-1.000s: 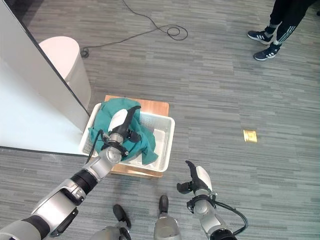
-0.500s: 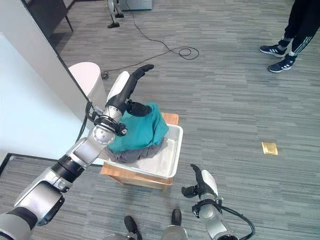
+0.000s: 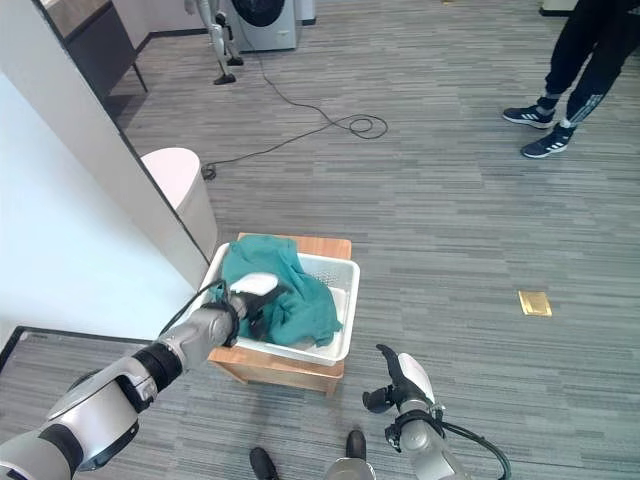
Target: Pick up bed clothes into laundry basket.
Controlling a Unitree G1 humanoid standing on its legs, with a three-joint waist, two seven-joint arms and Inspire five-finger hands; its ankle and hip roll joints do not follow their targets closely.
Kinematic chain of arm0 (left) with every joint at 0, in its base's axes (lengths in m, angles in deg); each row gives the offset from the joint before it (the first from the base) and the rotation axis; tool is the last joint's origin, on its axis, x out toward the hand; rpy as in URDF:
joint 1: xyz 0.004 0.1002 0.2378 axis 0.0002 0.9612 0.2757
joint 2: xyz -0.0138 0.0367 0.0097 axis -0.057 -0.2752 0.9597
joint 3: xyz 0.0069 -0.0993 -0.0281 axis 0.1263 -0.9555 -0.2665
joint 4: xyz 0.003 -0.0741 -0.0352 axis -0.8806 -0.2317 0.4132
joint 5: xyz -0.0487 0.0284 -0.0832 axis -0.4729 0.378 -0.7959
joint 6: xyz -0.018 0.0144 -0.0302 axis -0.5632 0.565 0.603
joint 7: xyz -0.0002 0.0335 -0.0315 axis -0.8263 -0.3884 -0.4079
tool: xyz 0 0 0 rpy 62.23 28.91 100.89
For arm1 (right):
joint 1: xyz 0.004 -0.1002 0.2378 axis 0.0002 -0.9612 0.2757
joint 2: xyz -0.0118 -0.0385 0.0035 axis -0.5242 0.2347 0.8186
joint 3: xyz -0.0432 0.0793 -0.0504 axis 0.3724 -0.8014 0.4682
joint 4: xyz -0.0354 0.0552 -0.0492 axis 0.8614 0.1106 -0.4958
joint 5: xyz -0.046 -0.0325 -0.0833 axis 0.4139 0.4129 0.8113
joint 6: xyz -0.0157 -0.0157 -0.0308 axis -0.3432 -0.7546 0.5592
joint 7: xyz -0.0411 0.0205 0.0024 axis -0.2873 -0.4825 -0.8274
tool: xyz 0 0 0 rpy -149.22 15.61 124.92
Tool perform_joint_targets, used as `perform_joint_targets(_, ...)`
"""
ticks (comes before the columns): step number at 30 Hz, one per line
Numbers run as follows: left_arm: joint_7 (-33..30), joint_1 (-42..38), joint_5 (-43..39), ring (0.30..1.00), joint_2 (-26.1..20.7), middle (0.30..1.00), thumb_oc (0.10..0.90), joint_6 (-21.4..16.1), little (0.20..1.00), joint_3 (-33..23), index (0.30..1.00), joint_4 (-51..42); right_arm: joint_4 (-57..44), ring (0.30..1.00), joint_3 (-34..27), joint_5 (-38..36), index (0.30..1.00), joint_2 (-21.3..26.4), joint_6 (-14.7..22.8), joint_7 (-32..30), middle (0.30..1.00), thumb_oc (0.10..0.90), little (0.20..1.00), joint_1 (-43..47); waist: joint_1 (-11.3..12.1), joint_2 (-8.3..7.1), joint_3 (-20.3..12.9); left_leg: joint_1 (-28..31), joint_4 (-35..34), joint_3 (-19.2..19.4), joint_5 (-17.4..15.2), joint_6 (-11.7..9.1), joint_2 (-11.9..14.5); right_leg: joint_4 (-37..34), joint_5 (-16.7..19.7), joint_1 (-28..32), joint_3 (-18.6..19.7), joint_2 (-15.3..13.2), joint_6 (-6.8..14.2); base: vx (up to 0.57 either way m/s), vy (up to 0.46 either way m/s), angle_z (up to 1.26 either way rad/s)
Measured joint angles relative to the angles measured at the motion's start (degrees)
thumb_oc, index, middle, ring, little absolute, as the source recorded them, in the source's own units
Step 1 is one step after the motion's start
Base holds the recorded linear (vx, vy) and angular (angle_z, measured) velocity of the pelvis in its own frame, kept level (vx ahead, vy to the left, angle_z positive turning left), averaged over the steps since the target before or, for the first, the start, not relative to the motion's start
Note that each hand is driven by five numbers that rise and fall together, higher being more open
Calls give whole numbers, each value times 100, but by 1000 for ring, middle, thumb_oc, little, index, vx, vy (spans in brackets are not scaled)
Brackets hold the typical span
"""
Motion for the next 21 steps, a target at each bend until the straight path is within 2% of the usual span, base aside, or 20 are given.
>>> perform_joint_targets(4,80,-406,221,900,-369,900,800,-63,900,59,900,-127,-2,900,-34,-4,900,19,-2,-1,900,800,900,-10,-83,-76,-38,19,0,61,0,0,6,0,3,-5,44,2,-1,16,3,-6)
perform_joint_targets(6,88,-636,137,900,-715,900,800,-93,900,52,900,-487,-14,900,-39,-5,900,18,1,0,900,800,900,-20,-139,-76,-38,22,1,73,0,0,6,-1,2,-10,59,0,-1,2,-5,-2)
perform_joint_targets(7,82,-765,-41,900,-946,900,800,-95,900,5,900,-848,-48,900,-74,-6,900,19,1,0,900,800,900,-75,-134,-76,-38,22,0,71,0,0,7,0,3,-9,55,0,-1,0,0,0)
perform_joint_targets(8,56,-902,-438,900,-1324,900,800,-93,900,-217,900,-1646,-76,900,-113,-5,900,17,8,1,900,800,900,-183,-125,-77,-36,26,1,60,0,-1,8,0,2,5,35,1,-1,2,-20,5)
perform_joint_targets(10,-188,-1035,-1073,900,-1526,900,800,-218,900,-463,900,-2432,-92,900,-185,-4,900,16,16,1,900,800,900,-373,-59,-71,-39,50,0,27,1,-1,5,1,0,54,-1,-1,2,13,-19,8)
perform_joint_targets(11,-345,-1062,-1627,900,-1585,900,800,-278,900,-757,900,-3116,-80,900,-189,-1,900,-1,17,2,900,800,900,-508,8,-71,-39,111,1,24,0,-2,1,0,-14,114,-10,-5,19,9,-23,7)
perform_joint_targets(16,-698,-1285,-2478,900,-1507,900,800,-651,900,-976,900,-3985,-64,900,-129,0,900,-12,65,105,900,800,900,-474,48,-16,-74,159,-1,-46,-8,-12,-2,-1,-35,196,-61,-7,28,-18,-35,6)
perform_joint_targets(18,-960,-619,-2608,900,-1296,900,800,-716,900,-1562,900,-4711,-247,900,-191,-7,900,76,50,111,900,800,900,-433,112,58,-122,93,-30,-148,-49,-76,9,0,-58,215,-127,4,19,-35,-97,10)
perform_joint_targets(20,-1309,811,-2640,900,-794,900,800,-911,900,-2528,900,-5747,-874,900,-314,-5,900,421,40,105,900,800,900,-513,212,140,-174,98,-30,-240,-58,-106,17,-1,-88,224,-204,15,-9,-13,-67,15)
perform_joint_targets(21,-1331,918,-2649,900,-758,900,800,-931,900,-2595,900,-5820,-925,900,-328,-5,900,459,40,105,900,800,900,-513,221,143,-176,97,-30,-248,-57,-109,17,-1,-91,227,-211,16,-12,-4,-73,30)
